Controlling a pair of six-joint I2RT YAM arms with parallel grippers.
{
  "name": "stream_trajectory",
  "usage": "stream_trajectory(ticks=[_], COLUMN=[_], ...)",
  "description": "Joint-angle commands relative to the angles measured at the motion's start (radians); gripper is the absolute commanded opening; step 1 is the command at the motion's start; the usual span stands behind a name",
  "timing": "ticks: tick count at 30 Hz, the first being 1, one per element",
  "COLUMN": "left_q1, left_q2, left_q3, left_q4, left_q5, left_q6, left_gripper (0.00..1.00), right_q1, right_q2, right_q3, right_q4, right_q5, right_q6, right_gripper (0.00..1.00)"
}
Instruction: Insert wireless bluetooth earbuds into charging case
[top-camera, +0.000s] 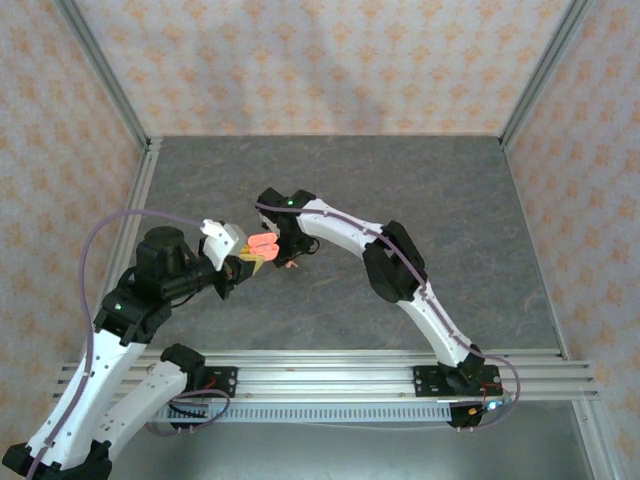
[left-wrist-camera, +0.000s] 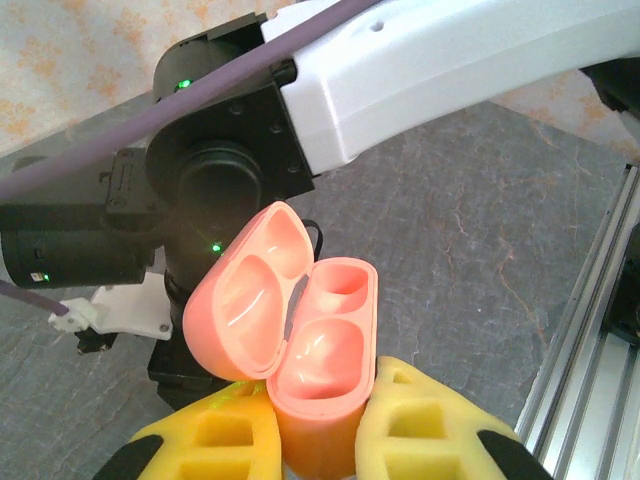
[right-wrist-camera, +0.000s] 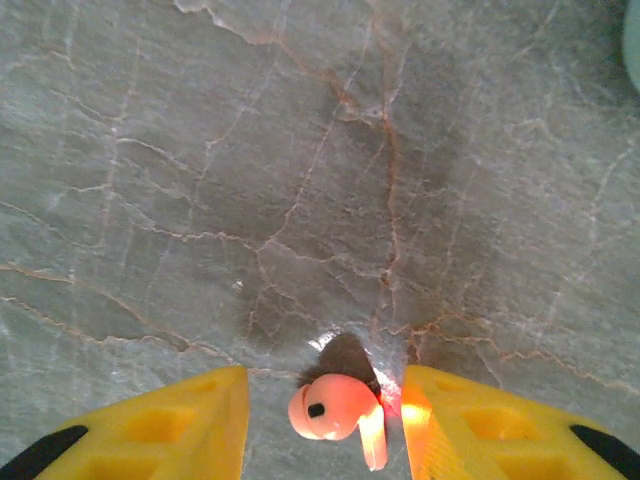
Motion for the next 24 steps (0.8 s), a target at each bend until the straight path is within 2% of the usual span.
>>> stream_trajectory(ticks=[1,6,16,24], left_q1=[0.007,0.006,0.006,0.006], left_q2=[0.002,0.013,0.019,0.013], left_q3=[0.014,0.015,0.014,0.012], left_q4=[0.01,0.018,0.018,0.015], left_q5=[-0.007,-0.004,-0.002,-0.004], left_q6=[-0.006,-0.007,-0.006,-0.01], left_gripper=[0.0,0.0,0.0,0.0], right_q1=[0.002,0.003,0.003,0.001], right_q2=[0.018,0.024,0.049,0.085], right_q3=[0.052,0.046,0.048,0.112], right_q4=[-0.094,-0.101,-0.103,-0.114], right_q5=[0.018,0.032,0.053,0.076], right_q6=[-0.071,-0.078,-0.062,-0.029], right_gripper=[0.45,0.44,0.37,0.36])
